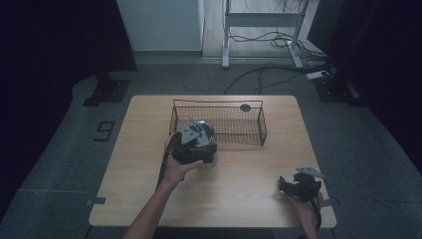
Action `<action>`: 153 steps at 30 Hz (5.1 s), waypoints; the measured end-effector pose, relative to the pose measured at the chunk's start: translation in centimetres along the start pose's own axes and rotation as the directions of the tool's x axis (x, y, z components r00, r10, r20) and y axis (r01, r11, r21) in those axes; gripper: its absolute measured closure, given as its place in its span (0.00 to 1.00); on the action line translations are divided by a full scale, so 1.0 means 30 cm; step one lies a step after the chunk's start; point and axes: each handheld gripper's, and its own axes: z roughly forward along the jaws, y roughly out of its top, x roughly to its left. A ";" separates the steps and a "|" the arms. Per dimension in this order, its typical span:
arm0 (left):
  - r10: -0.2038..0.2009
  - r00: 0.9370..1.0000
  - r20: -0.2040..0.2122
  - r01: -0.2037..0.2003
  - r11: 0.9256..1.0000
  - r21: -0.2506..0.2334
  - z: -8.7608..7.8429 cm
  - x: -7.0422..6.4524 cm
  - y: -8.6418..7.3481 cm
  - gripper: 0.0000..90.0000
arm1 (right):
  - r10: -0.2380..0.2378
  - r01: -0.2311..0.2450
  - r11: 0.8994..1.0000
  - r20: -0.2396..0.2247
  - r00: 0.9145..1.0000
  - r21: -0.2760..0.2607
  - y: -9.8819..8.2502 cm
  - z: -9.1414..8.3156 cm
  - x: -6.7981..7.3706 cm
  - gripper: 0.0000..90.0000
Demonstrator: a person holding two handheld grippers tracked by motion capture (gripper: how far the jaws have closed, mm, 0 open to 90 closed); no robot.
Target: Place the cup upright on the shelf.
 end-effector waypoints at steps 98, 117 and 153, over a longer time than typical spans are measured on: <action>-0.070 0.995 -0.078 0.066 0.997 -0.051 0.049 0.191 0.250 0.05 | -0.002 0.002 1.000 -0.001 1.000 -0.003 -0.001 0.000 -0.001 0.08; -0.058 0.995 -0.084 0.055 0.998 -0.032 0.126 0.228 0.278 0.05 | -0.002 0.002 1.000 -0.001 1.000 -0.002 -0.001 0.000 -0.001 0.08; -0.090 0.982 -0.165 0.096 0.995 0.032 0.271 0.371 0.313 0.05 | 0.000 0.000 1.000 -0.001 1.000 -0.002 -0.001 -0.001 -0.001 0.09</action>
